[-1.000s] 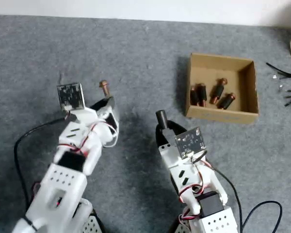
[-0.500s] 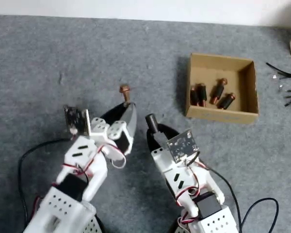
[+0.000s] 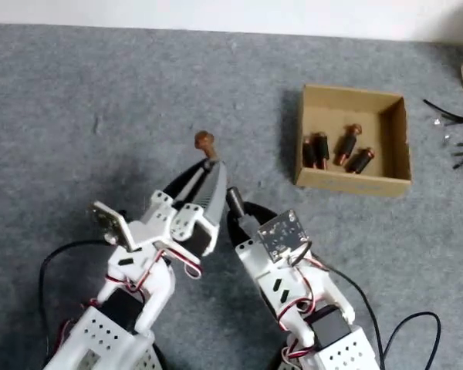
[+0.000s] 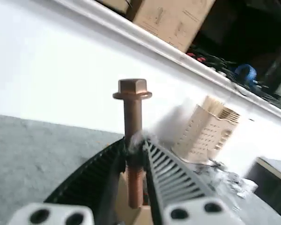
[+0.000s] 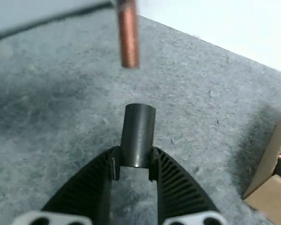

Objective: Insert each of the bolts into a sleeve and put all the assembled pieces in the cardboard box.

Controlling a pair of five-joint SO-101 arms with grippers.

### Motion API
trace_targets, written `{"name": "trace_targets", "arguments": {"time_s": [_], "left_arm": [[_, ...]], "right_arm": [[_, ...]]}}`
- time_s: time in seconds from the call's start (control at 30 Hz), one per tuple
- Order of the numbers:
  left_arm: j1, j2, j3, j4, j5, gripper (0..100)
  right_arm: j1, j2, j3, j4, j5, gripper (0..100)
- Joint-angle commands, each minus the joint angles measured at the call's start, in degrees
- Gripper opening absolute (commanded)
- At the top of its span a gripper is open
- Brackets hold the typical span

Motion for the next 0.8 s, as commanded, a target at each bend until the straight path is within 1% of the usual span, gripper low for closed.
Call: {"name": "trace_targets", "arguments": {"time_s": [0.0,0.13,0.2,0.23,0.33,0.4,0.47,0.5,0.63,0.77], "left_arm": [[2.33,-1.19,1.45,1.23,0.00,0],[2.33,-1.27,1.45,4.31,0.09,0],[1.80,-1.63,1.45,4.57,0.09,0],[1.01,-1.63,1.45,4.40,1.05,0],[-2.86,-1.71,1.19,2.73,7.03,0],[-4.18,-1.71,1.19,2.64,7.82,0],[-4.26,-1.71,1.36,2.90,8.00,0],[-4.26,-1.71,1.36,2.81,8.00,0],[-4.53,-1.71,1.36,2.73,8.18,0],[-4.53,-1.27,1.45,2.99,11.43,0]], "right_arm": [[-0.48,-1.45,7.43,0.04,2.20,0.5],[-0.40,-1.45,7.25,0.04,2.20,0.5],[-0.31,-1.45,7.16,0.04,2.20,0.5],[-0.31,-1.45,7.16,0.04,2.20,0.5],[-0.48,-1.45,7.16,-0.04,2.02,0.5],[-0.66,-1.45,7.16,-1.27,-0.53,0.5],[-0.40,-1.45,7.25,-4.53,-3.87,0.5],[-0.48,-1.45,7.52,-6.20,-4.31,0.5],[-0.75,-1.45,7.60,-7.25,-4.31,0.5],[-2.95,-1.45,7.60,-7.34,-4.31,0.5]]}}
